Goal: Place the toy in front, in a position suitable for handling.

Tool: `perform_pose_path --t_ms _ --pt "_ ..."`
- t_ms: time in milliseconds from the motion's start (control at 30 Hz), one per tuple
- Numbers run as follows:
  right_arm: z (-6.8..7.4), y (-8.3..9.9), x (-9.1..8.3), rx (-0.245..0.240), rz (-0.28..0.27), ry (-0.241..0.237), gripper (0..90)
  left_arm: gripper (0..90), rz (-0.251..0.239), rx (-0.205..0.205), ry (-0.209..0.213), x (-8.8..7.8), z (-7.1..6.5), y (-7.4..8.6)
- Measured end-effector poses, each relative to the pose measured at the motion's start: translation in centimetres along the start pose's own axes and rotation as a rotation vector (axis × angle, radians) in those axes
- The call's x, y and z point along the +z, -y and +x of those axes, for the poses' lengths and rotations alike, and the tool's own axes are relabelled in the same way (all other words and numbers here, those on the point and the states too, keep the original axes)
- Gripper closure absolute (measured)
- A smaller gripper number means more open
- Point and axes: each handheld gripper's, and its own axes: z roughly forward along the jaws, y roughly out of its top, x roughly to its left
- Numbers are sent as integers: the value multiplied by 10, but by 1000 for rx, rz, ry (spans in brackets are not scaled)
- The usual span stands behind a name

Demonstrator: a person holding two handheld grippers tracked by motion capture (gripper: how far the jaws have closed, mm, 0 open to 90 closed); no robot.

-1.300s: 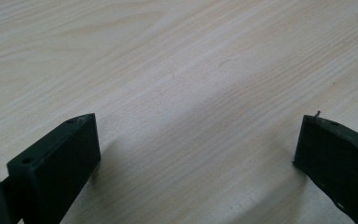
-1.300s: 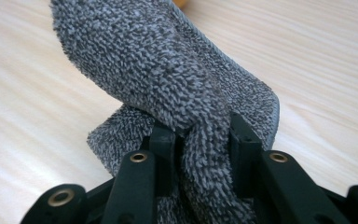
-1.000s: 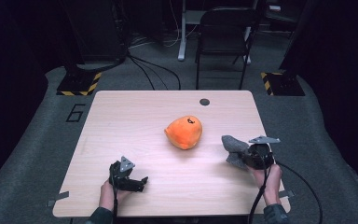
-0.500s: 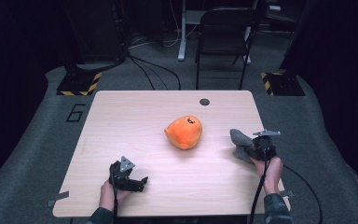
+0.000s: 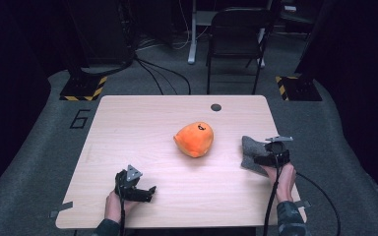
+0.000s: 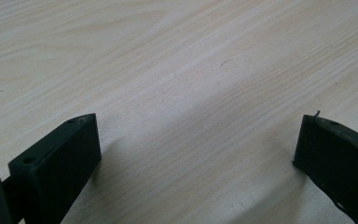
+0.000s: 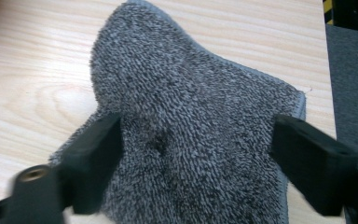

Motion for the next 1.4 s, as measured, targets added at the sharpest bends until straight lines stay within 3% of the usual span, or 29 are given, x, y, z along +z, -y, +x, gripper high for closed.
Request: perform_pose_path --t_ms 33,100,133,267,333,500,633,667,733,800,967,1000,1167,1400 --pt "0 1 -5 3 -5 -29 92 1 5 7 1 0 1 0" --pt "0 1 -8 1 -9 -35 62 2 5 8 1 0 1 0" --pt "0 4 -16 8 -20 -72 23 1 7 10 2 0 1 0" --pt "1 13 -28 9 -19 -116 0 1 13 -14 -14 -2 2 0" --pt "2 22 -36 18 -19 -173 0 9 10 -29 -22 -4 3 1" --pt "8 46 -51 -17 -35 -220 0 27 -22 -70 -14 -8 5 -4" --pt "18 60 -52 -87 -9 -191 0 39 -47 -90 1 -12 5 -13" --pt "16 59 -51 -79 -11 -192 0 38 -56 -119 25 -10 8 -15" --pt "13 58 -51 -72 -27 -187 0 26 -49 -130 41 -9 10 -17" --pt "12 58 -52 -73 -27 -185 0 23 -57 -136 34 -9 10 -21" --pt "12 58 -52 -71 -22 -170 0 6 -83 -126 28 -9 8 -39" --pt "12 58 -50 -78 -14 -169 0 1 -75 -99 35 -9 6 -50" --pt "14 57 -49 -67 -6 -171 0 0 -90 -85 40 -5 1 -69" --pt "13 57 -48 -60 -2 -175 0 0 -94 -59 82 10 -3 -103"
